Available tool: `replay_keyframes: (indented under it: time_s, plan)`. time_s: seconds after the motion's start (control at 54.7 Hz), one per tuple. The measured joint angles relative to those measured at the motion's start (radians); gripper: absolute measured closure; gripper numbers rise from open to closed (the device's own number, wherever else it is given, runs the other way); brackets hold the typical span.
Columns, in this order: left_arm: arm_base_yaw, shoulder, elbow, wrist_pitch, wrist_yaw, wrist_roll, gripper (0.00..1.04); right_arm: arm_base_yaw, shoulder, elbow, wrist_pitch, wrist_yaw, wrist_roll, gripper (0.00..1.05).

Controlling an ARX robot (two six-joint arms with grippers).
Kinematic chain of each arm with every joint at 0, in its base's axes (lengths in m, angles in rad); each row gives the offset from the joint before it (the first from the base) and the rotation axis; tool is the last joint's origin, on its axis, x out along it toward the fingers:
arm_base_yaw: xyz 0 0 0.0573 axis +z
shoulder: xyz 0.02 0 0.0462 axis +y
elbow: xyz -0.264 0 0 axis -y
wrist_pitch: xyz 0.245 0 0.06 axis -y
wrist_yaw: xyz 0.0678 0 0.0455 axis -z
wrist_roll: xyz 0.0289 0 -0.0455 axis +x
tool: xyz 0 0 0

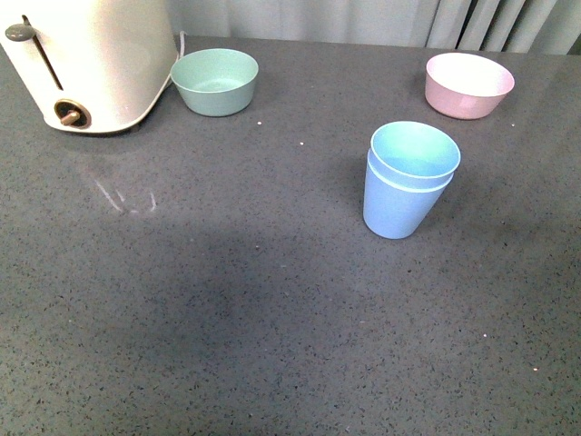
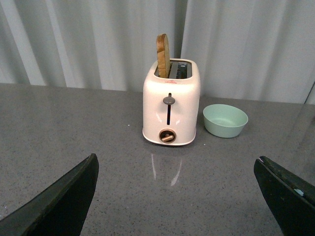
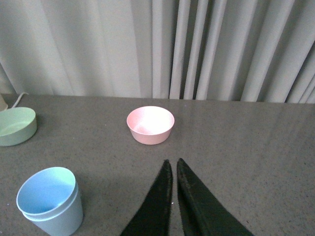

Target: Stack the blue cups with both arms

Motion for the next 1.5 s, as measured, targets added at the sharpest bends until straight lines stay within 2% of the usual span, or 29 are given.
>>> replay_keyframes:
  time_s: [0.018,0.384,0.841,0.951,1.409,1.5]
  plan:
    - [0.000,0.000,0.000,0.000,0.000,0.000,0.09,0.000,-0.009,-0.008,0.000,0.000,0.000,1.03]
    - [0.000,0.000,0.000,0.000,0.000,0.000,0.09,0.000,-0.187,-0.135,-0.047,0.001,0.003,1.03]
    - [0.000,0.000,0.000,0.000,0.000,0.000,0.09,0.000,-0.357,-0.190,-0.161,0.001,0.003,1.03]
    - [0.000,0.000,0.000,0.000,0.000,0.000,0.09,0.000,-0.385,-0.203,-0.149,0.000,0.004,1.03]
    - [0.000,0.000,0.000,0.000,0.000,0.000,0.09,0.000,-0.539,-0.203,-0.301,0.002,0.004,1.03]
    - [0.000,0.000,0.000,0.000,0.000,0.000,0.09,0.000,-0.678,-0.202,-0.466,0.002,0.004,1.03]
